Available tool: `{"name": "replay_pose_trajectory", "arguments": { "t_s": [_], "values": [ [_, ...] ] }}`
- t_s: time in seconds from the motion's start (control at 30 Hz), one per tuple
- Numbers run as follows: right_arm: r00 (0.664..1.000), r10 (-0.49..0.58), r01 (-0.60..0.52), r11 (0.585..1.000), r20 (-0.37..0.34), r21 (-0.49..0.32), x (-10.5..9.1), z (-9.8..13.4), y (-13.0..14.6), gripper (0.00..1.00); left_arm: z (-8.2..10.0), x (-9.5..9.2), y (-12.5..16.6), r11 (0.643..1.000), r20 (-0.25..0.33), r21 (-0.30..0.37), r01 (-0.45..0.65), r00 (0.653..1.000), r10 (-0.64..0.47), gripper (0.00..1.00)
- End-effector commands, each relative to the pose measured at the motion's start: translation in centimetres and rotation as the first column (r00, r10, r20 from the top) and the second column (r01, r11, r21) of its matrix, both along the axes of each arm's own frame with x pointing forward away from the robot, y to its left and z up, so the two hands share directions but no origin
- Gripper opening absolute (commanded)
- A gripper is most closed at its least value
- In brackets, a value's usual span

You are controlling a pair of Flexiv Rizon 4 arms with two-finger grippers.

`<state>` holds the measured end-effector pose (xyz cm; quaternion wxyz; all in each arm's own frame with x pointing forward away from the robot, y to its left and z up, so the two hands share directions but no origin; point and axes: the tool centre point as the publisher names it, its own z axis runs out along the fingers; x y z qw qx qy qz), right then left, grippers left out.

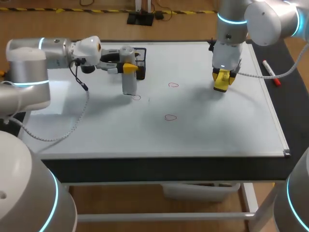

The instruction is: Pick up the inspection probe, press it on each red-marked spot on the whiteboard one by one, put down the probe, pick up the eraser, and wipe off all the red marks.

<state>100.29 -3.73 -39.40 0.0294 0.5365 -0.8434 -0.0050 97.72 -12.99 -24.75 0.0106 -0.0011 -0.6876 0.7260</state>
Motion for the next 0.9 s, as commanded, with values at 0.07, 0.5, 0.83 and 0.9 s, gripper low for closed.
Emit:
{"name": "replay_pose_trajectory", "arguments": {
  "t_s": [0.07,0.5,0.83,0.9],
  "values": [
    [1.0,0.002,-0.002,1.0,-0.002,-0.005,0.1,0.1,0.0,0.0,1.2,-0.5,1.7,0.999,0.01,0.002,-0.048,0.999,0.048,0.0],
    [1.0,0.002,-0.002,1.0,-0.002,-0.005,0.1,0.1,0.0,0.0,2.2,1.8,8.2,0.98,0.03,-0.004,-0.2,0.979,0.2,0.0],
    [1.0,0.002,-0.002,1.0,-0.002,-0.005,0.1,0.1,0.0,0.0,2.5,3.5,12.6,0.952,0.046,0.007,-0.307,0.951,0.306,0.0],
    [1.0,0.002,-0.002,1.0,-0.002,-0.005,0.1,0.1,0.0,0.0,2.4,3.7,13.2,0.947,0.049,0.007,-0.32,0.946,0.319,0.0]
  ]
}}
